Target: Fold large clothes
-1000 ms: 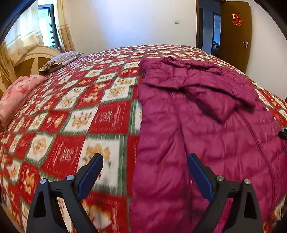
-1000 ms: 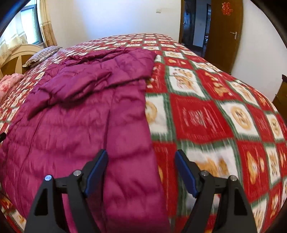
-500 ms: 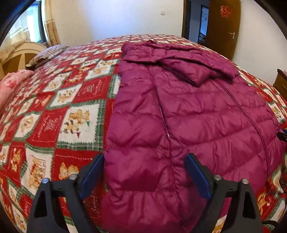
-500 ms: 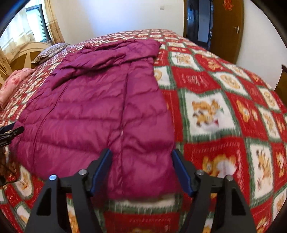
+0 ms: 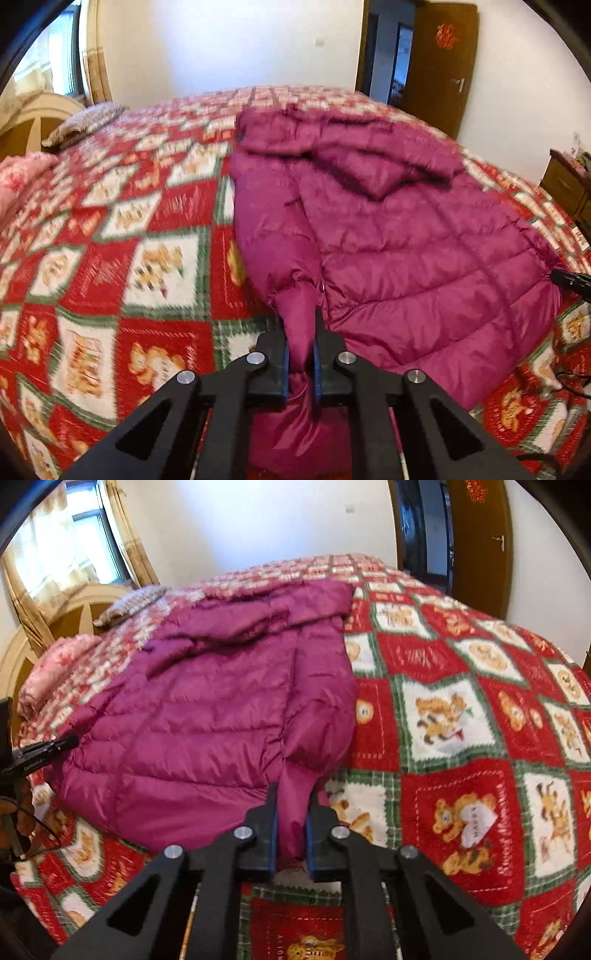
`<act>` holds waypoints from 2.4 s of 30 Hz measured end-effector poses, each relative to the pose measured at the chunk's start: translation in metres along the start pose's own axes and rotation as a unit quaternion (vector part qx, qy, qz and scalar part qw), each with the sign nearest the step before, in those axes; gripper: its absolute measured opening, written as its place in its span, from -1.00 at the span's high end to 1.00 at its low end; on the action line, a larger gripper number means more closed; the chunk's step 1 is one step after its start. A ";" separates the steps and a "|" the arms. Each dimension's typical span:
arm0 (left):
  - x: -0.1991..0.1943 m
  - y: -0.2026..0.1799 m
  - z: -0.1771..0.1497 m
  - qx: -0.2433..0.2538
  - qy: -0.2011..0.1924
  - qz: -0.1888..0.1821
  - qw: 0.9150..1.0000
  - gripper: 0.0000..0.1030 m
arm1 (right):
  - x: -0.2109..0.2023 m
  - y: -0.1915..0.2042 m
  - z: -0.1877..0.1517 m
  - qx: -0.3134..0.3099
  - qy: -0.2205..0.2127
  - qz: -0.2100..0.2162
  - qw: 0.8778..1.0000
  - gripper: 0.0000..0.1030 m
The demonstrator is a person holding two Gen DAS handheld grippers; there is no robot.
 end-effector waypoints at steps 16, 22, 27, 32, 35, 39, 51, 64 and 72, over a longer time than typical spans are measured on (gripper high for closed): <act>-0.172 0.012 0.053 -0.016 -0.147 -0.056 0.987 0.92 | -0.146 0.048 0.063 -0.023 -0.178 0.047 0.983 0.84; -0.173 0.015 0.063 -0.011 -0.142 -0.056 0.988 0.92 | -0.160 0.055 0.088 -0.046 -0.215 0.053 0.974 0.84; -0.094 0.023 0.099 -0.005 -0.122 -0.029 0.992 0.91 | -0.091 0.019 0.133 -0.014 -0.203 0.037 0.978 0.84; -0.026 0.031 0.149 -0.003 -0.139 0.021 0.990 0.84 | -0.031 -0.013 0.181 0.019 -0.195 0.008 0.981 0.84; 0.007 0.035 0.170 0.000 -0.129 0.037 0.991 0.81 | -0.002 -0.025 0.204 0.030 -0.185 -0.006 0.982 0.84; 0.047 0.056 0.186 -0.038 -0.103 0.059 0.992 0.40 | 0.031 -0.036 0.227 0.044 -0.167 -0.013 0.985 0.84; 0.060 0.113 0.211 -0.121 -0.133 0.205 0.962 -0.62 | 0.127 -0.056 0.263 0.072 -0.111 -0.063 0.989 0.84; 0.059 0.060 0.226 -0.082 -0.143 0.237 0.957 -0.62 | 0.123 -0.026 0.278 0.030 -0.141 -0.098 0.985 -0.43; 0.100 0.002 0.229 -0.043 -0.128 0.220 0.966 -0.63 | 0.192 0.082 0.276 -0.091 -0.083 -0.030 0.992 -0.13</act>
Point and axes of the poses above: each gripper's, at about its wrist camera, not at the fingertips, and x roughly the way its jaws point, y to its left, z to its top, the point moved 7 cm from there along x, roughly the way its jaws point, and after that the axes turned 8 degrees about z, right-handed, at the moved point
